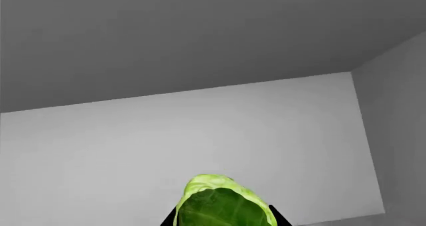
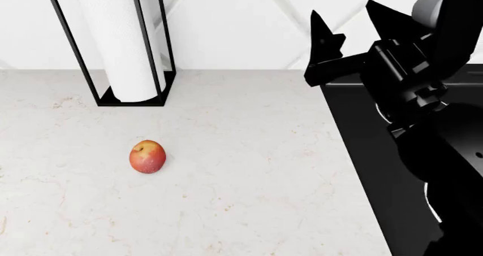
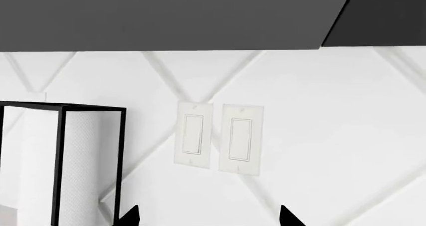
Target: Pick the brussel sprout, peach from the counter and place them in the cabinet. Then close the cabinet.
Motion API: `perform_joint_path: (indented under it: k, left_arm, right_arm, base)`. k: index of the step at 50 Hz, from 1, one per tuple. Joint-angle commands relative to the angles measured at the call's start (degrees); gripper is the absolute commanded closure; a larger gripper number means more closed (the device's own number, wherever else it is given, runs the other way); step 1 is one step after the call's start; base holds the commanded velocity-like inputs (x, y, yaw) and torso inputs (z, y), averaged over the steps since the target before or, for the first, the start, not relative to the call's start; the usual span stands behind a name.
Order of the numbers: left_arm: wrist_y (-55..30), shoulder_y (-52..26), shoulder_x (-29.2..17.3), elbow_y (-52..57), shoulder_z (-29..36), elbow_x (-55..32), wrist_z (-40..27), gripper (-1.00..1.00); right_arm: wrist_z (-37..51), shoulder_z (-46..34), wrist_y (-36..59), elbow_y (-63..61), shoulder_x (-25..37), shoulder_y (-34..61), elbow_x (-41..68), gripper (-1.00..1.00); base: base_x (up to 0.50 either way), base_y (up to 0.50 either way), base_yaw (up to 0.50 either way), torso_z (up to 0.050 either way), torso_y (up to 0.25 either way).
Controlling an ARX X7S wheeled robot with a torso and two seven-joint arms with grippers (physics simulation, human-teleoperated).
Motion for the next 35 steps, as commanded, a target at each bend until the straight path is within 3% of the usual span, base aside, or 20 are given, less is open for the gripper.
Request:
perform_joint_path:
  k: [1, 11, 12, 35]
  left_arm:
    - [-2.2, 0.4, 0.2, -2.7, 3.8, -5.4, -0.6, 1.00]
    - [-5.9, 1.0, 0.2, -2.7, -4.2, 0.9, -0.7, 1.00]
    - [-6.0, 1.0, 0.2, -2.7, -4.5, 1.1, -0.7, -1.00]
    - [-4.1, 0.8, 0.2, -2.7, -3.9, 2.0, 1.4, -1.00]
  right_arm:
    - [0.1, 0.2, 0.5, 0.3, 0.6, 1.2, 0.5, -1.00]
    - [0.1, -0.2, -0.1, 0.7, 0.6, 1.0, 0.3, -1.00]
    - [0.2, -0.2, -0.1, 0.7, 0.6, 1.0, 0.4, -1.00]
    - [0.6, -0.2, -0.5, 0.7, 0.7, 1.0, 0.9, -1.00]
  base:
    - [0.00, 0.00, 0.00, 0.000, 0.000]
    - [0.00, 0.00, 0.00, 0.000, 0.000]
    - [0.00, 0.00, 0.00, 0.000, 0.000]
    - [0.00, 0.00, 0.00, 0.000, 0.000]
